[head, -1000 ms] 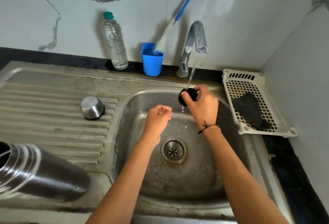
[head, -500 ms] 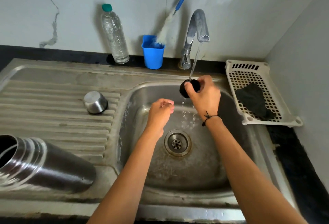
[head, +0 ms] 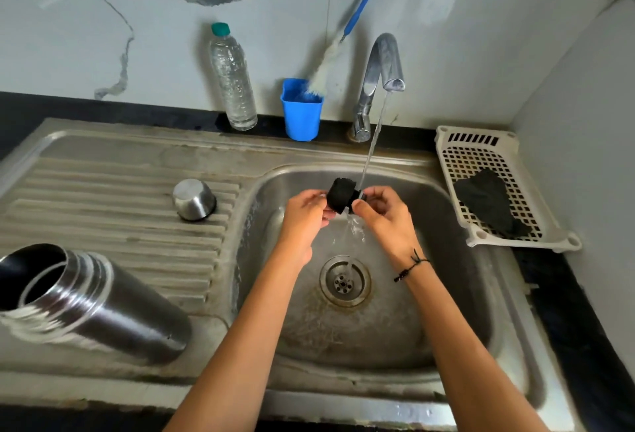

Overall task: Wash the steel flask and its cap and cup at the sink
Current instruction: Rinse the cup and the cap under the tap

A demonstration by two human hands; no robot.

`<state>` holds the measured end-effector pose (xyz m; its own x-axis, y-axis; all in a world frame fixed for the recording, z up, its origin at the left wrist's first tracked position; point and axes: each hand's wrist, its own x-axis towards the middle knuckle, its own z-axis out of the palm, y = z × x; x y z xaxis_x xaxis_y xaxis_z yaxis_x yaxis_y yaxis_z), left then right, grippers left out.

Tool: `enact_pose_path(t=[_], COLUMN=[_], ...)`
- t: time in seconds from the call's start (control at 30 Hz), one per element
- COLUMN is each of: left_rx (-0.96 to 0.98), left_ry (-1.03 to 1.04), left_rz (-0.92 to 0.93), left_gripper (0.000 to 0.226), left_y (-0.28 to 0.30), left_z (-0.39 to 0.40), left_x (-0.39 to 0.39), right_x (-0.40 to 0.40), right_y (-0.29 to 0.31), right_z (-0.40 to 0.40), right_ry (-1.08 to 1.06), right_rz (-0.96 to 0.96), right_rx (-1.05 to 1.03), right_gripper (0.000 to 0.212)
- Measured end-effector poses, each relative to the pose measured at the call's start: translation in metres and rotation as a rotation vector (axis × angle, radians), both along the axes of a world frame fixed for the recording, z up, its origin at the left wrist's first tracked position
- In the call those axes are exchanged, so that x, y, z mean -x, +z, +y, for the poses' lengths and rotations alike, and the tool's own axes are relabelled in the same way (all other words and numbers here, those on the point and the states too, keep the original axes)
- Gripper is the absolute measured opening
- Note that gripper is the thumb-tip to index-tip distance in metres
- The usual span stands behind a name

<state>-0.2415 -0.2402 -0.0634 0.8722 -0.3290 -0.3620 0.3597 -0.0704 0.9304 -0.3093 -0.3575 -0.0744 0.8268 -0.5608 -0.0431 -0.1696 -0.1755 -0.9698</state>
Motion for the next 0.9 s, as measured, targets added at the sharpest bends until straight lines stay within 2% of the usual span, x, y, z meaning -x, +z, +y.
enact_pose_path(t=[0.1, 0.2, 0.27, 0.43, 0.57, 0.7, 0.9], left_rx=[0.010, -0.006, -0.039, -0.097, -0.114, -0.144, -0.089], left_ry=[0.031, 0.056, 0.064, 0.107, 0.125, 0.142, 0.046], left_rz=[-0.065, -0.129, -0.187, -0.283, -0.337, -0.388, -0.367], left_gripper=[0.024, 0.021, 0.020, 0.021, 0.021, 0.018, 0.020], left_y=[0.008, 0.017, 0.022, 0.027, 0.031, 0.034, 0.036], left_z=[0.006, 0.010, 0.013, 0.021, 0.027, 0.035, 0.048], left_x=[0.000, 0.003, 0.006, 0.010, 0.016, 0.024, 0.034], right_x=[0.001, 0.001, 0.002, 0.003, 0.005, 0.003, 0.001], right_y=[0.006, 0.019, 0.027, 0.038, 0.038, 0.032, 0.030], right_z=[0.002, 0.006, 0.010, 0.025, 0.032, 0.038, 0.035], right_ry=[0.133, 0.247, 0.272, 0.316, 0.311, 0.295, 0.251], right_rz=[0.024, 0.074, 0.077, 0.085, 0.055, 0.061, 0.009], right_rx=[0.062, 0.258, 0.344, 0.370, 0.428, 0.548, 0.535], right_gripper=[0.030, 0.050, 0.055, 0.069, 0.060, 0.059, 0.057])
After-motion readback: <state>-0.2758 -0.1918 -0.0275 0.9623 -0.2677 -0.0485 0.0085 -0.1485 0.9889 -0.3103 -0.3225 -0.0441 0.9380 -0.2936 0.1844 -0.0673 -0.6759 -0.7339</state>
